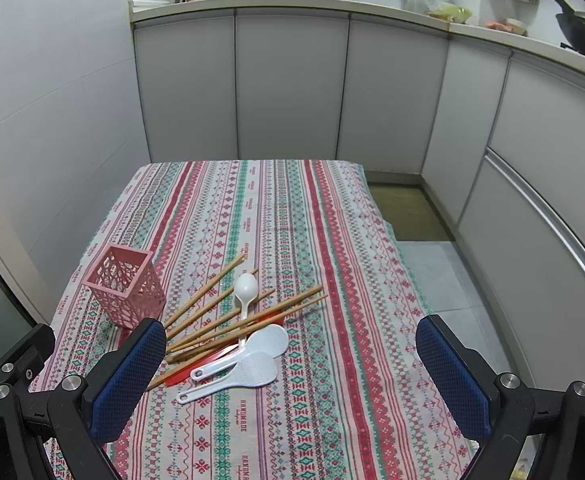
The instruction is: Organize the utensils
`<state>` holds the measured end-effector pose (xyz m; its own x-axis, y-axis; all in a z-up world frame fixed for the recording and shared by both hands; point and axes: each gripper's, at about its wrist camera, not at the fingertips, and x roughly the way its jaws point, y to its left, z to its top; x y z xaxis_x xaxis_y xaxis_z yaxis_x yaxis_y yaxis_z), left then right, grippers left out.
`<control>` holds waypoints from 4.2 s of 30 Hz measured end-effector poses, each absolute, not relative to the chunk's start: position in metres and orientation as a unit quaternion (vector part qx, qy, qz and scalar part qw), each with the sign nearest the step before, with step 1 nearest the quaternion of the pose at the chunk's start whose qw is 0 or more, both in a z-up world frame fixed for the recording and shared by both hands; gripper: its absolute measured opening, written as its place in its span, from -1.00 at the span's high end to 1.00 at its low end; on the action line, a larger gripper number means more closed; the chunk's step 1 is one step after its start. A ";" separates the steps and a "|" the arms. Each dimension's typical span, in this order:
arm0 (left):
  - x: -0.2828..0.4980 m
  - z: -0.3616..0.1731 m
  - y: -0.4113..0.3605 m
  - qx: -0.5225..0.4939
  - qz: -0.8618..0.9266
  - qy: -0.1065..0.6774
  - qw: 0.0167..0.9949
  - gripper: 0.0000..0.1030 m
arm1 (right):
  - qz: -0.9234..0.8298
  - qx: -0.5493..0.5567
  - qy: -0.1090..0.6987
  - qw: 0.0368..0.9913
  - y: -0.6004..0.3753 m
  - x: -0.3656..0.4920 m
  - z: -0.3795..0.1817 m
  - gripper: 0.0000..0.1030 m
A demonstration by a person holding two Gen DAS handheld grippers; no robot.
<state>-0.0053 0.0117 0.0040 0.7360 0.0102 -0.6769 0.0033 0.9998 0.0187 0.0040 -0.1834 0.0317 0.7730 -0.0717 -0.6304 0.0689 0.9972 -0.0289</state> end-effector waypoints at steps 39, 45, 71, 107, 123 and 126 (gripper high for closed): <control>-0.006 0.006 0.011 0.008 0.002 0.361 0.932 -0.91 | -0.027 -0.007 0.339 0.940 -0.177 0.006 0.030 -0.99; -0.006 0.005 0.012 0.011 0.000 0.361 0.932 -0.92 | -0.028 -0.006 0.342 0.939 -0.177 0.007 0.027 -0.99; 0.038 -0.014 0.012 0.046 -0.070 0.385 0.919 -0.92 | -0.014 -0.004 0.397 0.918 -0.201 0.054 -0.002 -0.99; 0.106 -0.171 -0.065 0.124 -0.317 0.556 0.759 0.66 | 0.012 0.065 0.541 0.838 -0.270 0.143 -0.113 -0.99; 0.120 -0.186 -0.111 0.181 -0.328 0.551 0.746 0.19 | 0.009 0.080 0.529 0.845 -0.290 0.142 -0.103 -0.99; 0.122 -0.188 -0.120 0.196 -0.325 0.547 0.746 0.03 | 0.009 0.084 0.529 0.844 -0.293 0.142 -0.103 -0.99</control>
<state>0.1224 -0.1201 -0.1882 0.1896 -0.2696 -0.9441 0.6995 0.7119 -0.0628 0.1416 -0.2935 -0.1027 0.4404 0.1037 -0.8918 0.0742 0.9857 0.1513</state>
